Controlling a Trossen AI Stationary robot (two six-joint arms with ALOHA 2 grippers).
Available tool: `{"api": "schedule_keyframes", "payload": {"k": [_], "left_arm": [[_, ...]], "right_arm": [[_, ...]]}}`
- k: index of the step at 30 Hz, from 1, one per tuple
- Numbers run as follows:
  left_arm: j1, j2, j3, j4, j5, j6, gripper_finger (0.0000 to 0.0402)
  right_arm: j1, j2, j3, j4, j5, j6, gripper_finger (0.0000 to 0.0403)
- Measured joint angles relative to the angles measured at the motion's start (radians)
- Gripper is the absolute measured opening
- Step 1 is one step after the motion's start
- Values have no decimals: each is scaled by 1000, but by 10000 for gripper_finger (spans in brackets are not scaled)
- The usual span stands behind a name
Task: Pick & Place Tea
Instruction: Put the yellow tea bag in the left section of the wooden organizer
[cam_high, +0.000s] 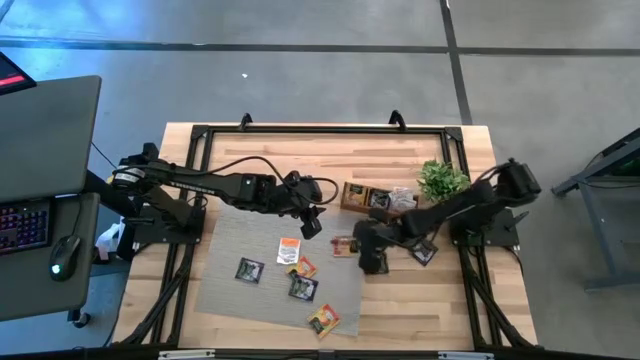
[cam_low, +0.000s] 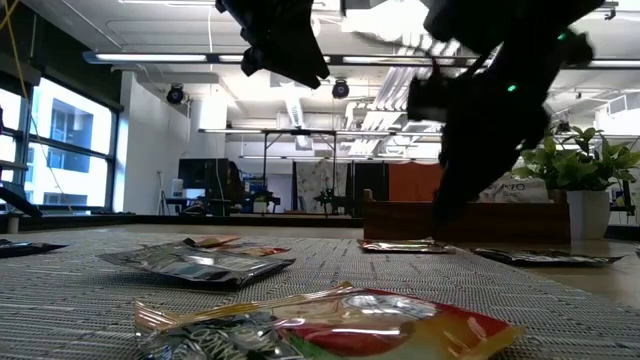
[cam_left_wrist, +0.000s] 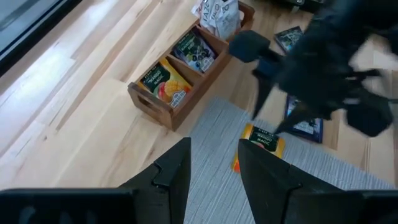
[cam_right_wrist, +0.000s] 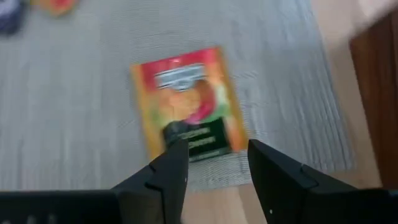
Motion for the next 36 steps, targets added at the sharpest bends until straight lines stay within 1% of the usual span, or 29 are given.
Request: {"api": "schedule_keyframes", "payload": {"k": [3, 6, 11, 18, 24, 29, 32, 36], "left_arm": [[0, 0, 0, 0, -7, -2, 131], [0, 0, 0, -1, -7, -3, 131], [0, 0, 0, -1, -8, -3, 131], [0, 0, 0, -1, -10, -3, 131], [0, 0, 0, -2, -10, -3, 131], [0, 0, 0, -2, -10, -3, 131], [0, 0, -1, -2, -10, -3, 131], [0, 0, -1, -2, -10, -3, 131]], "right_arm": [[-41, 14, 0, -2, -17, 94, 159], [-73, 18, 0, -4, -19, 116, 155], [-93, 19, 0, -4, -60, 175, 150], [-88, 21, 0, -7, -56, 203, 149], [-88, 74, 4, 8, -63, 234, 149], [-79, 97, 5, 54, -40, 206, 146], [-71, 99, 4, 68, -6, 179, 130], [-65, 100, 2, 63, 23, 149, 84]]}}
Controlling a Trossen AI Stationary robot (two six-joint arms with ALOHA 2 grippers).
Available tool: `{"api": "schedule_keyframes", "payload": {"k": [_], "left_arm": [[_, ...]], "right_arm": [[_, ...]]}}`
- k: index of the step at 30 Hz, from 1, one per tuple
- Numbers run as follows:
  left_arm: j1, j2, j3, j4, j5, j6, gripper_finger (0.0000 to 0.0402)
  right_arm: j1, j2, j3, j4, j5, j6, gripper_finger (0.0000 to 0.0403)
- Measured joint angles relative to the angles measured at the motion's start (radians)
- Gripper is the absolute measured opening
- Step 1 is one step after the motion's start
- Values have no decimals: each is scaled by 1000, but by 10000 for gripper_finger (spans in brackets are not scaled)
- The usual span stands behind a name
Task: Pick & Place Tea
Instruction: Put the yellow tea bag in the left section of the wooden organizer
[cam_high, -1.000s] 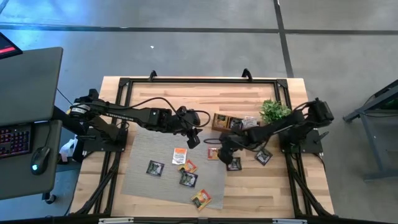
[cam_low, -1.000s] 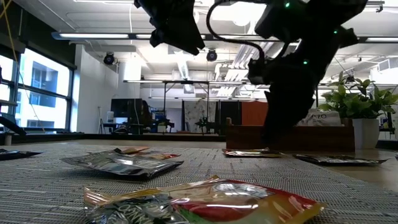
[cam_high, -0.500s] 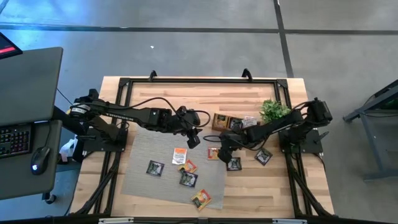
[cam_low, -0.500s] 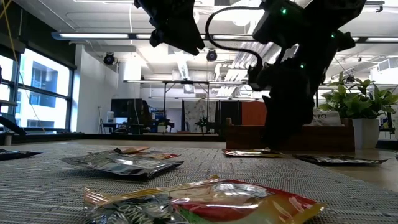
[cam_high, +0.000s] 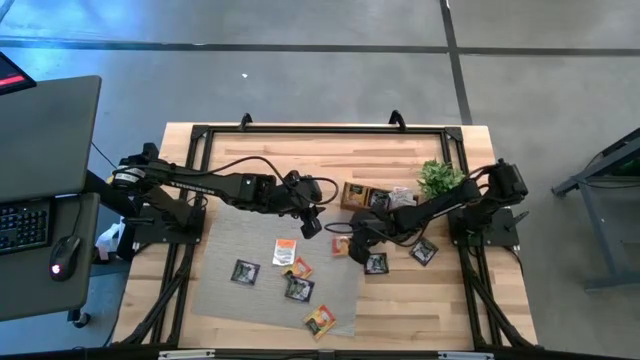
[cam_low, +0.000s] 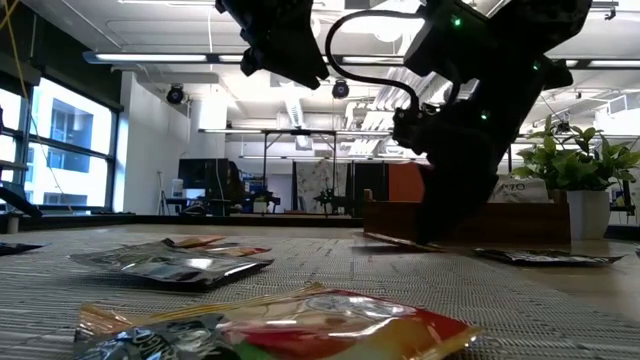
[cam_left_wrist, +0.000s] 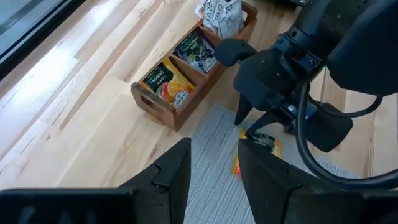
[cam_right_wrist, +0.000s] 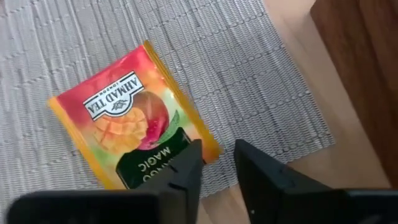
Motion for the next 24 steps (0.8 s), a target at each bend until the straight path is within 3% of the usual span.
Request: {"api": "schedule_keyframes", "payload": {"k": [6, 17, 24], "left_arm": [[0, 0, 0, 0, 0, 0, 131], [0, 0, 0, -3, 3, 0, 131], [0, 0, 0, -3, 3, 0, 131]], "right_arm": [[3, 0, 0, 1, -15, -72, 7], [4, -133, -3, -115, 8, -152, 7], [-19, -261, -2, -127, 190, -372, 3]]}}
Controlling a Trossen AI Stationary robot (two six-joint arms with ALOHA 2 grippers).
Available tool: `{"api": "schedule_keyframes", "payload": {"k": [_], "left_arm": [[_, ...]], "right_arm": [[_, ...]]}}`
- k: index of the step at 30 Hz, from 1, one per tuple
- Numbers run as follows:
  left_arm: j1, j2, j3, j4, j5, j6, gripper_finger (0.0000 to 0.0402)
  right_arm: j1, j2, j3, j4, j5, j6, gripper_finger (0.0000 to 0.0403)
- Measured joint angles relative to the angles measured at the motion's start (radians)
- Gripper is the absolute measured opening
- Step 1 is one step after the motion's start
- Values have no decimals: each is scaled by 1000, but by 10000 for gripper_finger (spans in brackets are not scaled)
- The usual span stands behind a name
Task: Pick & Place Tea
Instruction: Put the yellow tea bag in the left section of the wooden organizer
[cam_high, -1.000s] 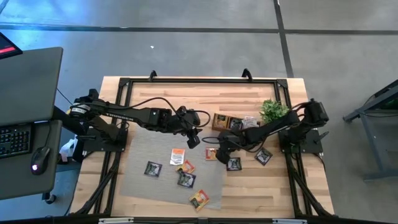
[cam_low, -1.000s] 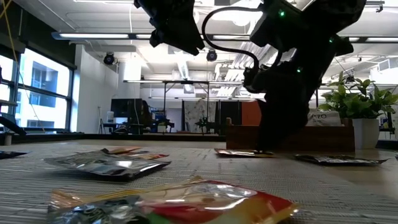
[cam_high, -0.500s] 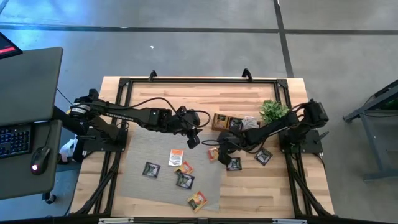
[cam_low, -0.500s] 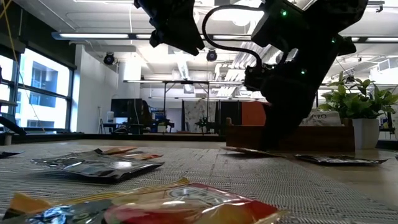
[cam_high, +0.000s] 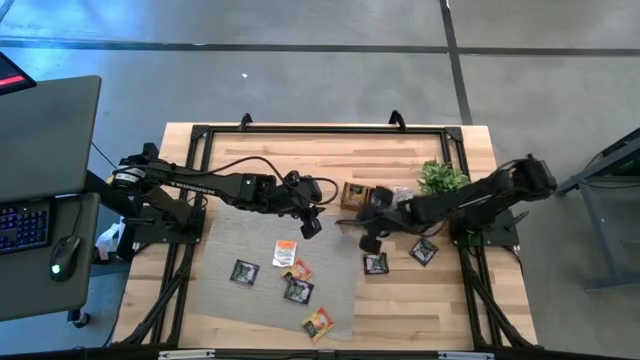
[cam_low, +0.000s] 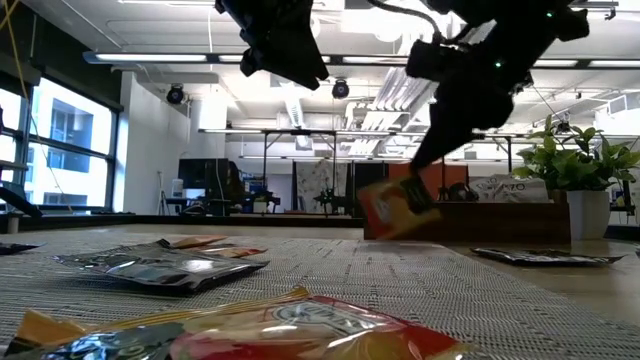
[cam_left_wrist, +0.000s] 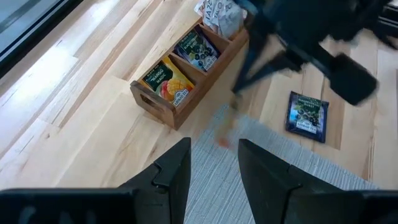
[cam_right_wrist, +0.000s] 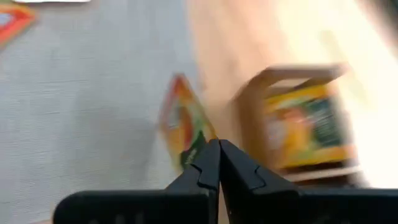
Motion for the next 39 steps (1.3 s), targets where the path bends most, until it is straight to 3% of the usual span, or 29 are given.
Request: {"api": "schedule_keyframes", "payload": {"k": [8, 16, 21, 26, 35, 39], "left_arm": [[0, 0, 0, 0, 0, 0, 131], [0, 0, 0, -3, -1, 0, 131], [0, 0, 0, -3, -3, 0, 131], [0, 0, 0, -3, -3, 0, 131], [0, 0, 0, -4, -3, 0, 131], [0, 0, 0, -4, -3, 0, 131]], "right_arm": [[-105, -37, 0, 2, 206, -393, 1], [-176, -37, 0, -4, 198, -657, 1], [-182, -37, 1, 2, 139, -737, 1], [-182, -37, 1, 29, 228, -807, 1], [-201, -37, 2, 74, 60, -801, 3], [-214, -37, 2, 52, 50, -800, 3]]}}
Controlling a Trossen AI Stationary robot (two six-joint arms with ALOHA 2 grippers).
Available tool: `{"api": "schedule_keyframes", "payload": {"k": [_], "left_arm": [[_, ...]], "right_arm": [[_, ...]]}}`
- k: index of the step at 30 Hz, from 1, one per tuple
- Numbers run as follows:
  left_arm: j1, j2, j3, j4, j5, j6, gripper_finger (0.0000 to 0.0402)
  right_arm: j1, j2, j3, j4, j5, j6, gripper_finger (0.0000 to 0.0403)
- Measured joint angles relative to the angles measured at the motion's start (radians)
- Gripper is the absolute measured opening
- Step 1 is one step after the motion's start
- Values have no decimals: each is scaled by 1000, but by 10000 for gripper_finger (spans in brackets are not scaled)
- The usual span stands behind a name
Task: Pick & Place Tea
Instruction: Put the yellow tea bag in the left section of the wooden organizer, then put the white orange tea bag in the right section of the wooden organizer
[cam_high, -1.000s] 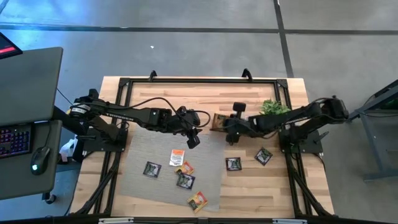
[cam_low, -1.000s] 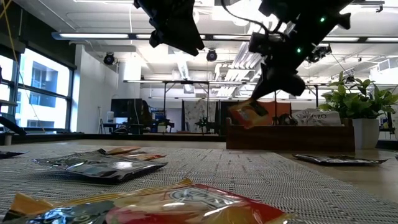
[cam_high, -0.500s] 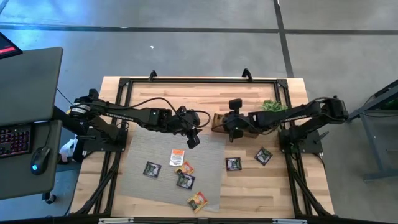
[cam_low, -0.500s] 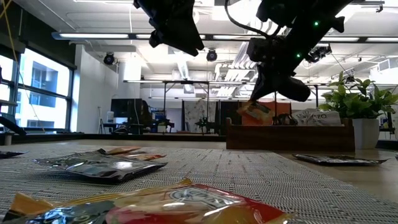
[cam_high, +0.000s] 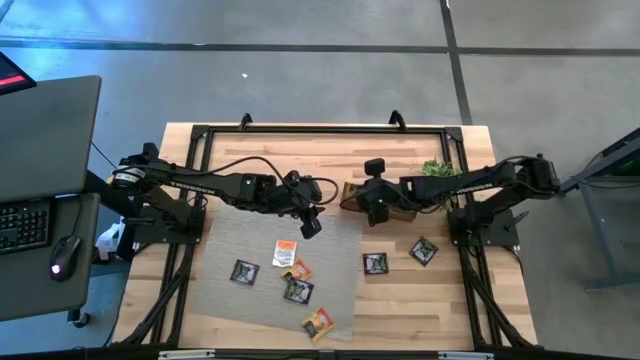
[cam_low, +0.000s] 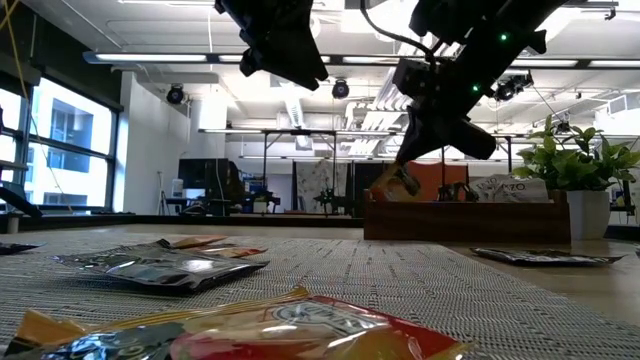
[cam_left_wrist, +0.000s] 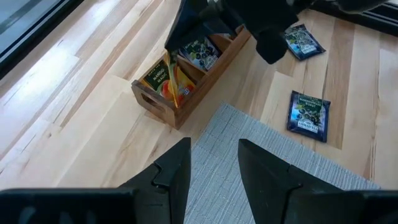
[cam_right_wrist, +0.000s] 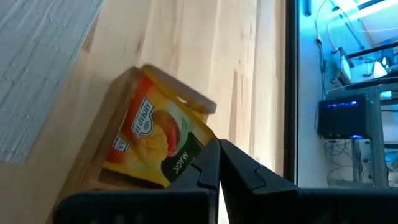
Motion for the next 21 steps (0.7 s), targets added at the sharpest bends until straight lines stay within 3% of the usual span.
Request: {"api": "schedule_keyframes", "payload": {"k": [5, 13, 21], "left_arm": [[0, 0, 0, 0, 0, 0, 131], [0, 0, 0, 0, 0, 0, 131], [0, 0, 0, 0, 0, 0, 131]], "right_arm": [[-29, 0, 0, -42, 17, 11, 4], [-55, 0, 1, -40, -122, 7, 47], [-54, 1, 1, 127, -129, 12, 101]]}}
